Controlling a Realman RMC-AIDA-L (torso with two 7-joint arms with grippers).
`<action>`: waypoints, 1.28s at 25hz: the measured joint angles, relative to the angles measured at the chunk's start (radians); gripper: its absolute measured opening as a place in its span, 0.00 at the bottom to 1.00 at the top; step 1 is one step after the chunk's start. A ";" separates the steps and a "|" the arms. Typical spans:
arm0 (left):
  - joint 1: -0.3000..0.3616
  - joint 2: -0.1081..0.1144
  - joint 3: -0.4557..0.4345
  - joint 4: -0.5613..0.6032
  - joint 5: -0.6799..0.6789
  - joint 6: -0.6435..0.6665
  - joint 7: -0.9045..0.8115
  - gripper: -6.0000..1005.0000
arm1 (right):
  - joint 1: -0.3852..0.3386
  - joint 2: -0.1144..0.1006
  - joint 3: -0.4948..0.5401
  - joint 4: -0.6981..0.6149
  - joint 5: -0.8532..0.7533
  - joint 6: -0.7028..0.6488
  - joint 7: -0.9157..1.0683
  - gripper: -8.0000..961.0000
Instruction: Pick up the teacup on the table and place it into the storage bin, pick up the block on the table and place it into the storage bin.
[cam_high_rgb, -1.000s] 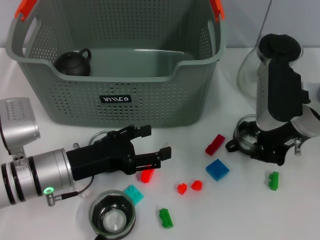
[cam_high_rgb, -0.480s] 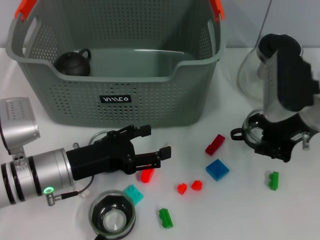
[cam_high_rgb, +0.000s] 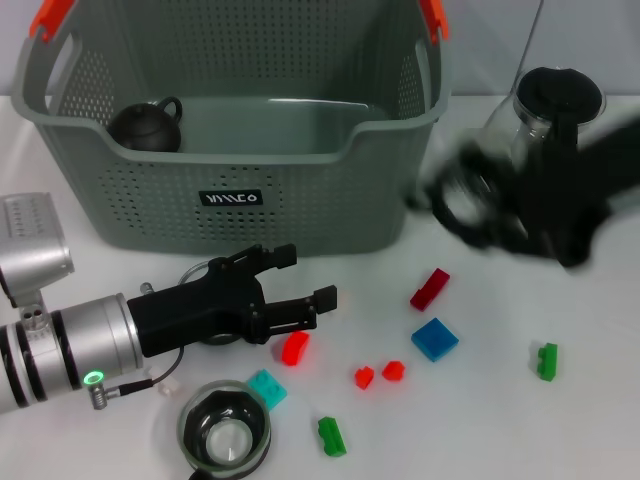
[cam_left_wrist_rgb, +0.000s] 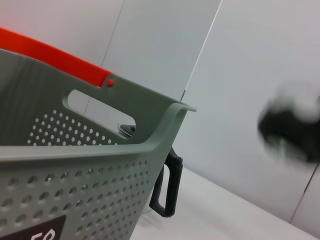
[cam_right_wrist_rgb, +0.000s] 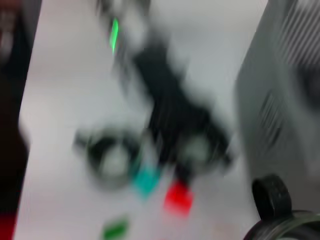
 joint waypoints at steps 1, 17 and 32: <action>0.000 0.000 0.000 0.000 0.000 0.000 0.000 0.93 | 0.023 0.001 0.036 -0.008 0.039 0.007 0.019 0.07; -0.007 0.000 -0.004 0.000 0.000 -0.004 0.000 0.93 | 0.383 -0.025 0.112 0.720 -0.049 0.764 0.003 0.07; -0.008 0.001 -0.004 0.002 0.000 -0.009 0.000 0.93 | 0.425 0.013 -0.092 1.084 -0.026 1.206 -0.098 0.07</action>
